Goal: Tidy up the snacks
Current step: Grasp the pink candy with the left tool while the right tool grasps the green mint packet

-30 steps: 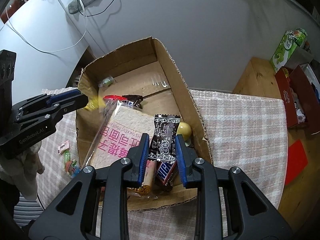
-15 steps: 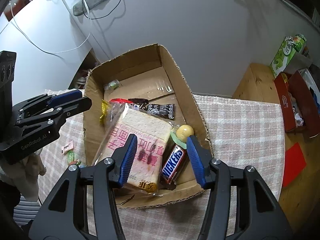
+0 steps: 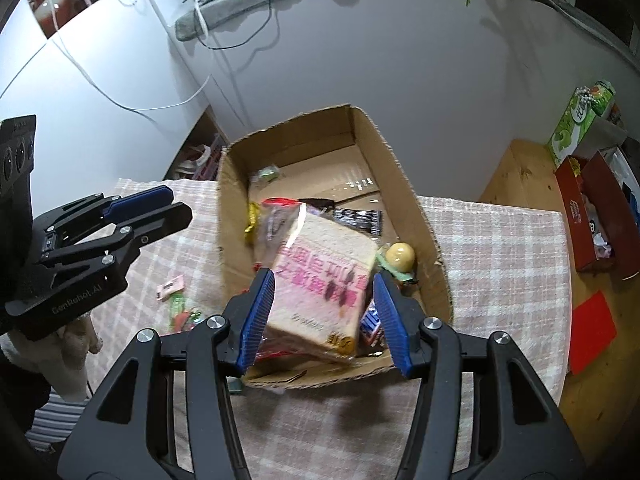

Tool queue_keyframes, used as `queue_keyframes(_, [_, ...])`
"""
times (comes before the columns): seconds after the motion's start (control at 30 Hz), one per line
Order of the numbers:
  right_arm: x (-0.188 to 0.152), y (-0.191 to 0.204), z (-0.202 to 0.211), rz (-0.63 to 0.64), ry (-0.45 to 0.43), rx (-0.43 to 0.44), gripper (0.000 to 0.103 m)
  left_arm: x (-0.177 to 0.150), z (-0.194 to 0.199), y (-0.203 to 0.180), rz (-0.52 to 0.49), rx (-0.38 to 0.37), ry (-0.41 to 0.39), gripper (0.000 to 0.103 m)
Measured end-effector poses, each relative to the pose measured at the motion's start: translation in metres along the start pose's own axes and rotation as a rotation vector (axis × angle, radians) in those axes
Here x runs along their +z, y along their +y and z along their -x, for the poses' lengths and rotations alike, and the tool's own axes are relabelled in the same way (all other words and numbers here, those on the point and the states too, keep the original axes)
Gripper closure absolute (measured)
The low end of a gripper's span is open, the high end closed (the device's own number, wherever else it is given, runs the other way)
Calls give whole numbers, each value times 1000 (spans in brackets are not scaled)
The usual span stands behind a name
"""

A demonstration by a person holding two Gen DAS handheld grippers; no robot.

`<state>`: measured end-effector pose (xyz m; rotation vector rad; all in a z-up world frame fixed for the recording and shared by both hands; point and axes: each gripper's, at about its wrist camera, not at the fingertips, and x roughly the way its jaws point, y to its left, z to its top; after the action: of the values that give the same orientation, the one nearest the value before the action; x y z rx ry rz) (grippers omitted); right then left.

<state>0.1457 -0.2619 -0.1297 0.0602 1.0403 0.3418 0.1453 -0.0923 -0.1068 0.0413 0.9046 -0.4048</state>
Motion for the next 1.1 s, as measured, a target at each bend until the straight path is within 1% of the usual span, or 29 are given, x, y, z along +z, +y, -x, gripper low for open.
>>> queue_keyframes(0.47, [-21,33,15,22,-9,58,49,-32,30,11,33,44,1,71])
queue_keyframes(0.63, [-26,45,17,57,-9,47,49,-45,38,18,45,61,-1,71])
queue_keyframes(0.73, [-31,49,16,56,-3,60,49,-53,39,27,66,65,10,71])
queue_keyframes(0.9, [-44,54,11,56,13,78,49,-74,41,47,131,63,41,71])
queue_keyframes(1.1, [-68,65,-4,68,62,96,49,-107,41,73,218,70,99,71])
